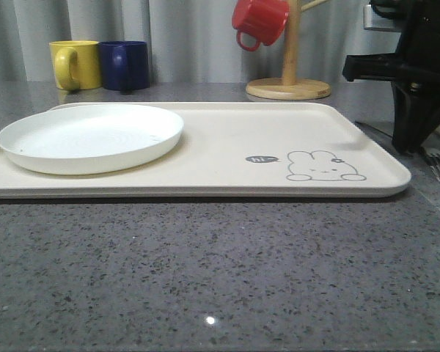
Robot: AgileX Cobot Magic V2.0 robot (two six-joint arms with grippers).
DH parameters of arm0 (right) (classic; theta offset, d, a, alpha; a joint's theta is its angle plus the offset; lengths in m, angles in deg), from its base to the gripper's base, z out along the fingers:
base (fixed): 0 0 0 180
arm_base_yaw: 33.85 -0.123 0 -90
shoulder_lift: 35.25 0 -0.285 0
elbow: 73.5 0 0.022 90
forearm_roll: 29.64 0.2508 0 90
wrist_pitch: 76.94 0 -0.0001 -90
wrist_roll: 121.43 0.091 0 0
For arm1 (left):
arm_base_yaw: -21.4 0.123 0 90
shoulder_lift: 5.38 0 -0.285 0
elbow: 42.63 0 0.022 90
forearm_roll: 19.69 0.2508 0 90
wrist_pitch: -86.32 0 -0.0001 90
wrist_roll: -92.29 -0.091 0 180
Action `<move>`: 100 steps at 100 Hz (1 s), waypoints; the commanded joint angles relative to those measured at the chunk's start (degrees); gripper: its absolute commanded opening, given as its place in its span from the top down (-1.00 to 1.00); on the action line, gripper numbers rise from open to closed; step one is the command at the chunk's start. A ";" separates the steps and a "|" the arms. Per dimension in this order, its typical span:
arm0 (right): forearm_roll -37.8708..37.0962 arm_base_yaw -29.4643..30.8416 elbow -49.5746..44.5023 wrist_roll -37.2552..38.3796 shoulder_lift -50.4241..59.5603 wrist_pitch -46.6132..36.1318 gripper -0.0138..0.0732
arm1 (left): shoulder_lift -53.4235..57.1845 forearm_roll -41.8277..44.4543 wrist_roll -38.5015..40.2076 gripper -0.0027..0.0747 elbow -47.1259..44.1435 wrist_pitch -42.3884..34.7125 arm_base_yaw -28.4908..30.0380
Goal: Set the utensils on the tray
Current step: 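Grasp the silver fork with the right gripper and lift it, then lower the fork onto the tray beside the plate and release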
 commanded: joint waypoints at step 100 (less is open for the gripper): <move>-0.93 -21.79 28.80 19.82 -12.65 3.77 0.82 | -0.48 -0.11 -0.12 0.98 1.43 -4.08 -0.30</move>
